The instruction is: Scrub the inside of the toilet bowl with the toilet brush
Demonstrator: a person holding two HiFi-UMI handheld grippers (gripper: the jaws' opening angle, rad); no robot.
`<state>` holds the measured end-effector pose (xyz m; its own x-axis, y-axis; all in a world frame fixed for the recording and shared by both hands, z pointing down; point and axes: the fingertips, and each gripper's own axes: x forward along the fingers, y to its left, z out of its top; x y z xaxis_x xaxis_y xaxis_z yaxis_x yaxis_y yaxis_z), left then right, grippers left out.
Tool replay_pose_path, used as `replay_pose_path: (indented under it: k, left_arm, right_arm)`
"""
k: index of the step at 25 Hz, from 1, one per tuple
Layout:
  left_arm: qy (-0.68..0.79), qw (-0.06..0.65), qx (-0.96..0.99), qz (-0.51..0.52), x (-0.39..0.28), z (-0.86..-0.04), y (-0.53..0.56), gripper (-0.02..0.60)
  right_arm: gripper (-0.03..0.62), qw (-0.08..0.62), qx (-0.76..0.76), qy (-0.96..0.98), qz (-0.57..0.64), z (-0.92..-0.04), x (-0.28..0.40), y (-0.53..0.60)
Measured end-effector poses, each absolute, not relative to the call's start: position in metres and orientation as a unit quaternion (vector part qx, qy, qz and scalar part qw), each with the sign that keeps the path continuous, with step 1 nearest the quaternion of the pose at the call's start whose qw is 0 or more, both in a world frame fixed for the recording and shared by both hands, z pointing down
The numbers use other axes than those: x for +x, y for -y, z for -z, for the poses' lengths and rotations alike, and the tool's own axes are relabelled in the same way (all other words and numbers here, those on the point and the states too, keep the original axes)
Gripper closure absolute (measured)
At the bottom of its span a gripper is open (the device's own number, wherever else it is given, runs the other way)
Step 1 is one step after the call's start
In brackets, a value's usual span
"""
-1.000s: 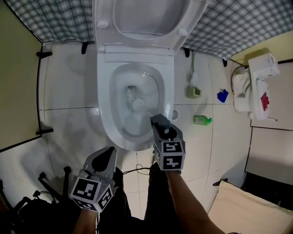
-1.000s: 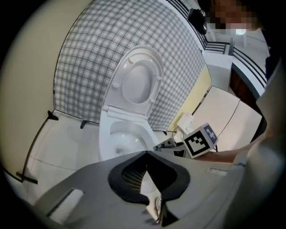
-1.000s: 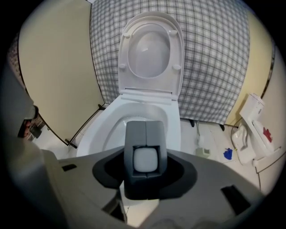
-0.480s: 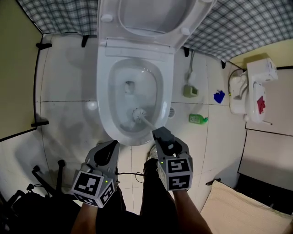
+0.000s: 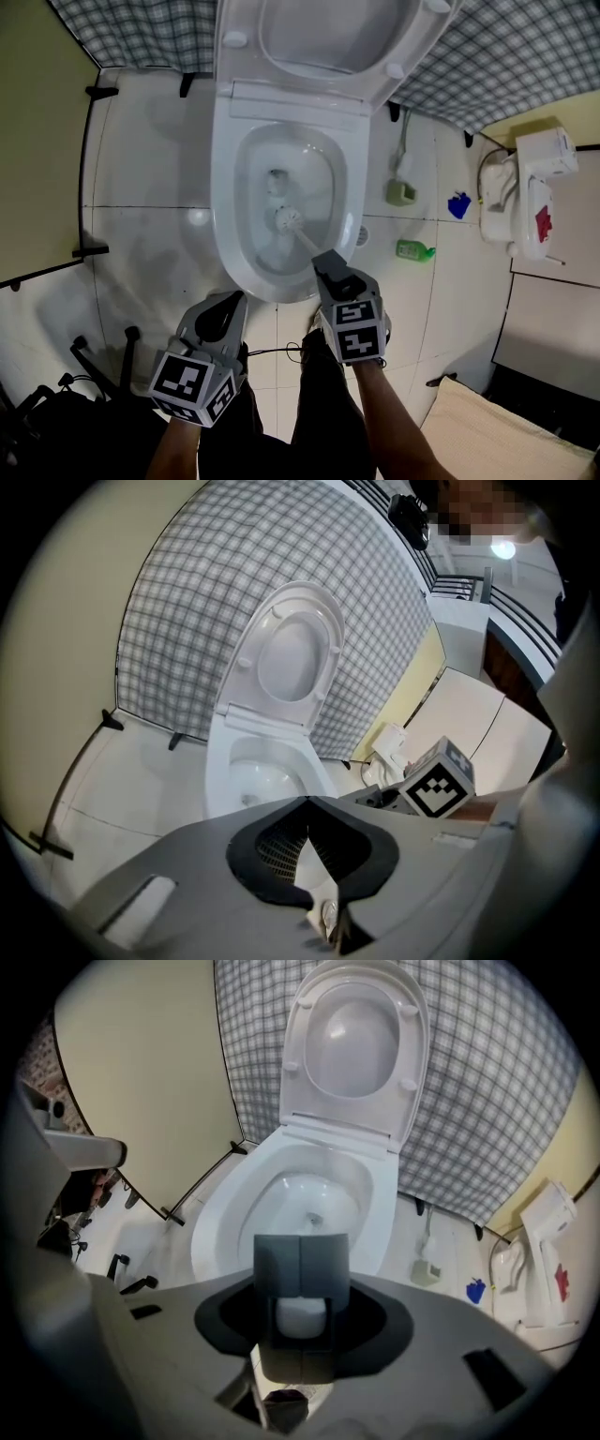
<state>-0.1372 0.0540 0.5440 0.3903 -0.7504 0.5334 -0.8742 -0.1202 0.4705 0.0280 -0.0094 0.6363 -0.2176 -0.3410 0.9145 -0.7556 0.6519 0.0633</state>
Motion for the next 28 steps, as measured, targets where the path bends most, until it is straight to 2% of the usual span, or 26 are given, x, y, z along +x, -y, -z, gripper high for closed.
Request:
replay_pose_path:
  k: [6,18,28]
  left_arm:
    - [0.544,0.377,0.744,-0.090,-0.138,-0.548,-0.056,0.589]
    - [0.536,0.369,0.753,-0.097,-0.123,-0.540,-0.058,0.589]
    - [0.539,0.371,0.750,-0.101,-0.125,-0.542,-0.063,0.589]
  right_arm:
    - [0.407,0.521,0.330,0.760,-0.204,-0.667,0.009,0.029]
    - [0.408,0.556,0.185,0.802,-0.117,-0.605,0.038,-0.022]
    - [0.408,0.557,0.128,0.810,-0.128,-0.602,0.026,-0.027]
